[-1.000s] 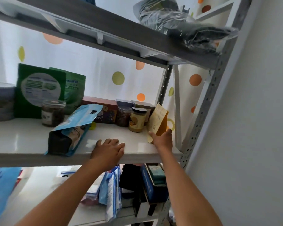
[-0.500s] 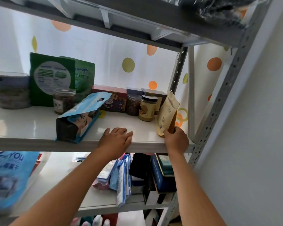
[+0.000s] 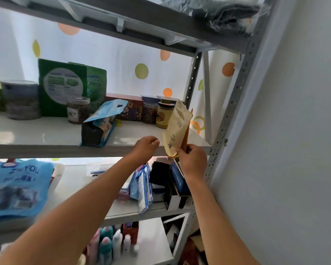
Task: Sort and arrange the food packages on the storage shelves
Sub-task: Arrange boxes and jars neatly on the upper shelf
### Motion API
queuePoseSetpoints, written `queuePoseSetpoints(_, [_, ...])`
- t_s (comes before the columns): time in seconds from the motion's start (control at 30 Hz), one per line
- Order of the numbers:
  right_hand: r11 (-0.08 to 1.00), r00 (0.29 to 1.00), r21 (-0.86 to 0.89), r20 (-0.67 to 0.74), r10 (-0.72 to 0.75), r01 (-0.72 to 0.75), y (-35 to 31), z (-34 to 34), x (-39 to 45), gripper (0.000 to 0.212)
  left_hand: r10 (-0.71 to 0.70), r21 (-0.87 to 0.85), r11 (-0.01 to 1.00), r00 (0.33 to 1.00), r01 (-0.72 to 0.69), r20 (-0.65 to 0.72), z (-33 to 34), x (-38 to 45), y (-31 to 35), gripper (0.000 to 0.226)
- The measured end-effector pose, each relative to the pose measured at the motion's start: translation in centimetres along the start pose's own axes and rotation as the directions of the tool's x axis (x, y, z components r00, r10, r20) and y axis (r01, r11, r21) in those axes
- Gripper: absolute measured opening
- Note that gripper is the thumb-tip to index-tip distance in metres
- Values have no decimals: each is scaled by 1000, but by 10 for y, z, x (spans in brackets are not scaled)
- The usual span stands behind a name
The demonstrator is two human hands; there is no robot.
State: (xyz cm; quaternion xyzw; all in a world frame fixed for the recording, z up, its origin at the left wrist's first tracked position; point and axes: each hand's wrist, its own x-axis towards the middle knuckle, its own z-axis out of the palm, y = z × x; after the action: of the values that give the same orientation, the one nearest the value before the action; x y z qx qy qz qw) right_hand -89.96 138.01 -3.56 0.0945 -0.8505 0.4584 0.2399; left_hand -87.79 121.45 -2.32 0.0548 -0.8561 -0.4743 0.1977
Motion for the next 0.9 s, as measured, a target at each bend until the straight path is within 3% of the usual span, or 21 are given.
queuePoseSetpoints(0.07, [998,1000,63,0,-4,4,-9,-8,-27,23,-117,-218,968,992,126,53,1,-18,1,24])
queuePoseSetpoints(0.13, [993,1000,114,14,6,-8,-17,-14,-51,22,-270,-406,849,939,337,214,-3,-42,-2,35])
queuePoseSetpoints(0.2, [992,1000,129,19,1,-3,-30,-22,-77,21,-285,-494,747,886,444,367,-11,-67,-7,50])
queuePoseSetpoints(0.33, [991,995,133,91,-40,28,-54,-33,-139,30,-234,-714,519,881,470,410,-23,-116,-17,44])
queuePoseSetpoints(0.43, [990,988,138,152,8,-29,-67,-38,-184,44,-186,-828,280,873,486,450,-32,-152,-28,43])
queuePoseSetpoints(0.47, [990,984,138,177,10,-35,-70,-40,-198,47,-188,-846,249,880,472,436,-36,-166,-32,41])
queuePoseSetpoints(0.63, [957,943,265,331,22,-115,-82,-57,-258,59,-264,-856,272,889,440,373,-56,-237,-54,36])
queuePoseSetpoints(0.77, [838,900,456,427,91,-301,-84,-69,-303,39,-420,-772,351,826,530,376,-60,-304,-85,33])
queuePoseSetpoints(0.9, [778,843,456,511,168,-431,-84,-77,-347,30,-508,-769,302,778,563,370,-56,-366,-116,37])
